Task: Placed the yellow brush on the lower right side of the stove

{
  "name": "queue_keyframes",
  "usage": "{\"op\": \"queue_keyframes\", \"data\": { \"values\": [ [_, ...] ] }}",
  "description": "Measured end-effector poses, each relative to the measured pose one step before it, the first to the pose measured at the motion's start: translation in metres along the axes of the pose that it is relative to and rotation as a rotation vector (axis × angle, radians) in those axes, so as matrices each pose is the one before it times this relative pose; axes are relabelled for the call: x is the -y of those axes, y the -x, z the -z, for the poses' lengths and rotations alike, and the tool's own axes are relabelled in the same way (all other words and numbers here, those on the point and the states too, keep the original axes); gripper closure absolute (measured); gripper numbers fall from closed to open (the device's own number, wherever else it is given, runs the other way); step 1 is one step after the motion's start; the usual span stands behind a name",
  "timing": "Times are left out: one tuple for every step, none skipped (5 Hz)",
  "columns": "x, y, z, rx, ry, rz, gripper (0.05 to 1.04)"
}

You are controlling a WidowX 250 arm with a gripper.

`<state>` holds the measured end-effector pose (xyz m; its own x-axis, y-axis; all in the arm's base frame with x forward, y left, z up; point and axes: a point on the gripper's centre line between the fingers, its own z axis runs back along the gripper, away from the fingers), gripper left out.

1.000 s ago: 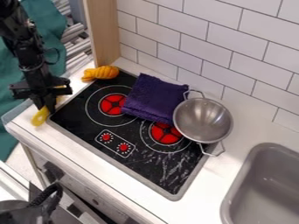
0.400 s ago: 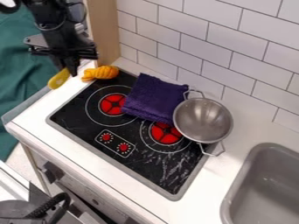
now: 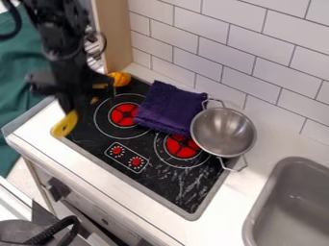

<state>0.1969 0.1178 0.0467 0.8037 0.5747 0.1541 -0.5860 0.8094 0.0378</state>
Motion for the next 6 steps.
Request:
{"op": "queue_keyframes", "data": {
  "values": [
    [-0.00117,0.02065,0.00661,-0.0352,0.0057,0.0167,1.015],
    [0.0248,0.0132,-0.00272,0.0102,0.017,0.0971,1.015],
    [0.03216,0.01491,0.00258,-0.0183,0.0211,0.0724,1.015],
    [0.02501,0.00986,0.00257,0.0018,0.021,0.0018,1.015],
    [0.02203,0.00742,0.01192,-0.0139,-0.0479,-0.034,1.015],
    [0.01745,-0.00995,0.00721,0.0173,-0.0493,-0.0448,1.015]
  ]
}}
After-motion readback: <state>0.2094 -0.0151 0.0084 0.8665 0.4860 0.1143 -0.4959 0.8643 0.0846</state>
